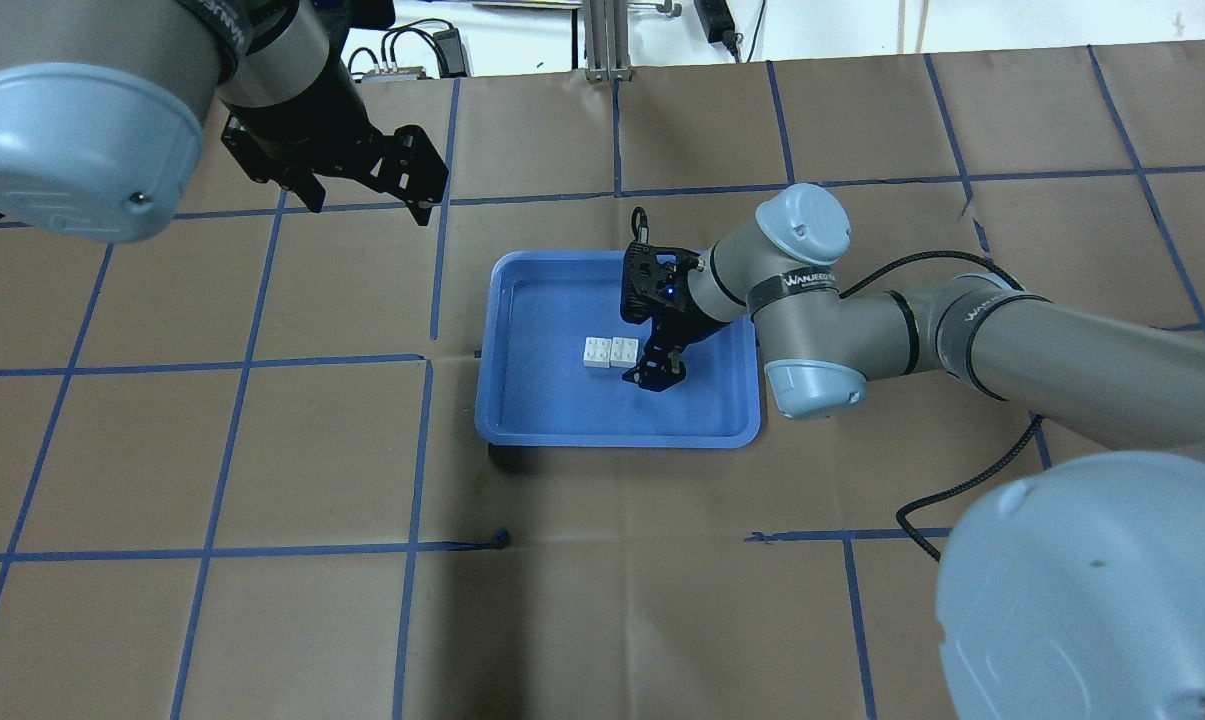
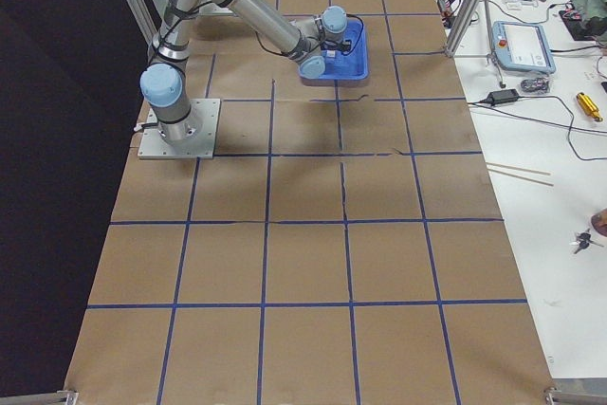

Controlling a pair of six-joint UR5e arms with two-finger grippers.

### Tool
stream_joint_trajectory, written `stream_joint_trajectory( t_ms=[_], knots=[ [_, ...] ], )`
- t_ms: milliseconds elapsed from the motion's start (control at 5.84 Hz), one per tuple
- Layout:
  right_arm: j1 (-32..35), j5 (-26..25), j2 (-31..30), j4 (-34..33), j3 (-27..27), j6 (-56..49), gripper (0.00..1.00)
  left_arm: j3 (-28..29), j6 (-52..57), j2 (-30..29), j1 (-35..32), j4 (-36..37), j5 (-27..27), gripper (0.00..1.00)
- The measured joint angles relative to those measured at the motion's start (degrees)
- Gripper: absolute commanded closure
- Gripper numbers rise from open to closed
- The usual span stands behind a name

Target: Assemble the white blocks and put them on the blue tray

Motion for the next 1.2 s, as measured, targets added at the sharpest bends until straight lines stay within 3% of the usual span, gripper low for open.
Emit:
stream_joint_trajectory(
  t_ms=[685, 1198],
  knots=[
    [-0.43, -1.1, -1.22, 0.9, -1.75, 1.11, 0.0, 0.32, -0.4, 0.21, 0.22, -0.49, -0.03, 0.01],
    [-1.42, -5.63, -5.2, 12.43, -6.24, 2.35, 0.0, 1.42, -0.88, 0.26, 0.47, -2.54, -0.21, 0.01]
  ],
)
